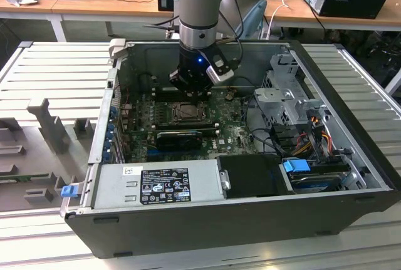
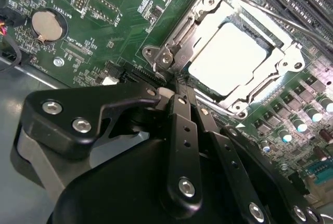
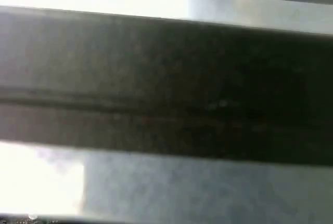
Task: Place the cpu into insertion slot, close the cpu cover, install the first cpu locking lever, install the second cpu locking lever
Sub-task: 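Install the first cpu locking lever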
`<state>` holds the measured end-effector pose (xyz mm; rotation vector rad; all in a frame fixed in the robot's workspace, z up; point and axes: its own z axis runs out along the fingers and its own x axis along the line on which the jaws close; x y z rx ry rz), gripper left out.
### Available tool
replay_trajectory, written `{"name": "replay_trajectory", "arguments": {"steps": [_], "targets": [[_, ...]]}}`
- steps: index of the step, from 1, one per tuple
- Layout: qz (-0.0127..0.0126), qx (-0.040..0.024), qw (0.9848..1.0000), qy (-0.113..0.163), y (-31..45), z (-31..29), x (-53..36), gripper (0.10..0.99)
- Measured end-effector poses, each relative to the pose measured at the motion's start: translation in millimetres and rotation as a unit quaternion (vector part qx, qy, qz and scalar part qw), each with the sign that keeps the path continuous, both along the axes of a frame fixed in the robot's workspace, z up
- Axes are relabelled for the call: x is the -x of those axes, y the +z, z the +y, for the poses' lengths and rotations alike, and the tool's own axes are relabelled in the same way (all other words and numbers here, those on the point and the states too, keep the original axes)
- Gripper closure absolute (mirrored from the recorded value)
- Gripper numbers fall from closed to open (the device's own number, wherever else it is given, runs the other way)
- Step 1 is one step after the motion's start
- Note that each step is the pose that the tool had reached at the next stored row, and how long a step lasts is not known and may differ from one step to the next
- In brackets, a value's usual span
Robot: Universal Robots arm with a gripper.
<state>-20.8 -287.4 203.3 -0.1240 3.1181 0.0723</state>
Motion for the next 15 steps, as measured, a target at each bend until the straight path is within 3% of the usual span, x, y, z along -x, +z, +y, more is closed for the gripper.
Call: {"name": "replay_trajectory", "arguments": {"steps": [7,12,15], "targets": [[0.0001,0.003,1.0,0.0,-2.8,1.0,-0.3,0.98],[0.0,-0.0063,1.0,0.0,-3.1,1.7,-0.5,0.98],[-0.0001,-0.0061,1.0,0.0,11.7,1.6,-0.5,0.98]]}}
